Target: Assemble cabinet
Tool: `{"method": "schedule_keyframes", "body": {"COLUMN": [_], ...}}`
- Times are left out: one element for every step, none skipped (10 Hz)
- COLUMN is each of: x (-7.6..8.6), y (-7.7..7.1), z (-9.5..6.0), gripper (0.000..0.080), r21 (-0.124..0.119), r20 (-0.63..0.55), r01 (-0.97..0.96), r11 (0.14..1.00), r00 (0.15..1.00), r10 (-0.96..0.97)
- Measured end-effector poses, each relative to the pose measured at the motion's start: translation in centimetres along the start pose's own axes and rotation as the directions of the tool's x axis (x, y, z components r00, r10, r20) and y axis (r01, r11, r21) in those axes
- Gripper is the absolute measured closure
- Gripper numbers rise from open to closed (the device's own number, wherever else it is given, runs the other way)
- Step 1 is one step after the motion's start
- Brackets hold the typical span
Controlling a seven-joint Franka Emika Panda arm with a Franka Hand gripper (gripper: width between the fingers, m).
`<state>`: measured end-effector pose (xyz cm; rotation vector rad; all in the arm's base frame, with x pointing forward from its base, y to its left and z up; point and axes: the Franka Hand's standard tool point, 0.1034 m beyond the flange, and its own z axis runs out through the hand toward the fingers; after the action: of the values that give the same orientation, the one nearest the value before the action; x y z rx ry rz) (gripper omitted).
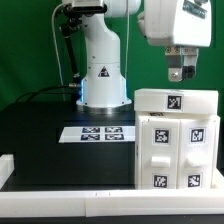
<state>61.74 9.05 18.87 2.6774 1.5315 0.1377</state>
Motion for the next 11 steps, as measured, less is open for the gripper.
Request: {"method": "schedule_keyframes", "body": {"x": [0.1,0.1,0.0,-0.2,-0.6,-1.0,-1.1,-1.3,-1.4,-1.3,-1.4], "y": [-0.3,-0.4,-0.6,-0.7,-0.7,-0.9,-1.0,-1.3,-1.5,-1.6,-1.5], "z": [0.2,0.3,0.5,0.8,1.0,1.4,1.7,2.2,2.5,2.8,2.9], "gripper": [0.0233,0.0067,0.0021,0.0021,0.0004,0.0001,0.0001,0.0002,0.0002,0.0002,0.0002], "r21": [0.008,0.011,0.014,0.015,0.016,0.022,0.017,0.021,0.022,0.019,0.019], "r20": [0.005,0.006,0.009,0.010,0.013,0.018,0.015,0.020,0.022,0.022,0.023], "r01": [0.008,0.016,0.017,0.016,0.011,0.007,0.004,0.003,0.001,-0.006,-0.009], "r11": [1.000,1.000,1.000,1.000,1.000,1.000,1.000,1.000,1.000,1.000,1.000], "r00": [1.000,1.000,1.000,1.000,1.000,1.000,1.000,1.000,1.000,1.000,1.000], "r10": [-0.008,-0.016,-0.017,-0.016,-0.011,-0.007,-0.005,-0.003,-0.002,0.006,0.009]}}
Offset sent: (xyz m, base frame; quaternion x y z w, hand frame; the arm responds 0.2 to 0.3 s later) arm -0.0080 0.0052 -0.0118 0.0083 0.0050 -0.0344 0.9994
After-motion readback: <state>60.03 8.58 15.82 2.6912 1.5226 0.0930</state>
